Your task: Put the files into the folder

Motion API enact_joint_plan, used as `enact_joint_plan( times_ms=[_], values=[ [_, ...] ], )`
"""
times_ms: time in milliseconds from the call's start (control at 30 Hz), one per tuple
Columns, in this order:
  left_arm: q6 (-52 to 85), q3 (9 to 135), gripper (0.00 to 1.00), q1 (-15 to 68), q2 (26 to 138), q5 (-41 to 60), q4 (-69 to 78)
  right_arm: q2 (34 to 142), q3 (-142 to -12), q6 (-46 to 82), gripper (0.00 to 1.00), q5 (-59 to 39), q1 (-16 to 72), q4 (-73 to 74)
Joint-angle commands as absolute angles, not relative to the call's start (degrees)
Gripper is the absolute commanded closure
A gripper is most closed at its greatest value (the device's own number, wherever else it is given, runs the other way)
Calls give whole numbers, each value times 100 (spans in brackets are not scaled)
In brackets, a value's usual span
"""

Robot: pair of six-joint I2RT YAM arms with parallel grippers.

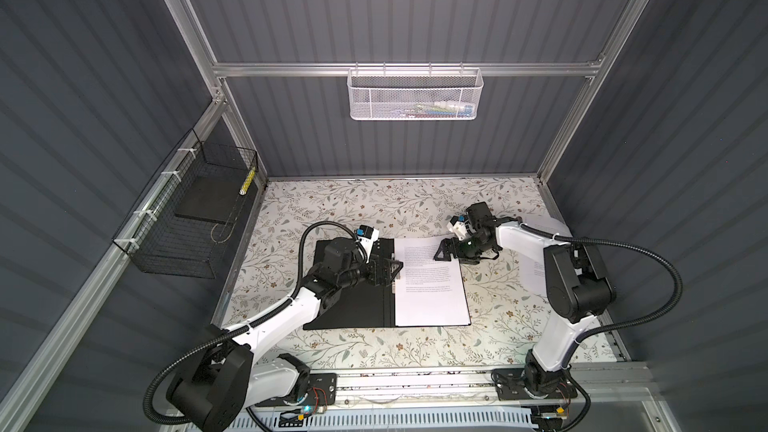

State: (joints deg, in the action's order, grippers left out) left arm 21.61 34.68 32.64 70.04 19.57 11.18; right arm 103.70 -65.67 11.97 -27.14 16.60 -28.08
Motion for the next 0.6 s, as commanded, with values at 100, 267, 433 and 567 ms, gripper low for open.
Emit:
enact_joint_plan(
  times_ms=[100, 267, 433, 567],
  values=[
    [2254, 3626, 0, 3252, 7003, 2113, 1037, 9686, -6310, 1513, 1, -1492, 1645, -2845],
    [2266, 3618, 0, 3252, 6942, 2119, 1037, 9052, -5951, 2044, 1, -198, 1145, -2681],
    [2294, 3595, 0, 3252, 6937, 2157, 1073, 8491, -5217, 2803, 1, 177, -107, -2033],
    [2303, 3599, 0, 3252, 6941, 2172, 1090, 8366, -4969, 3003, 1, 571, -786, -1755]
  ],
)
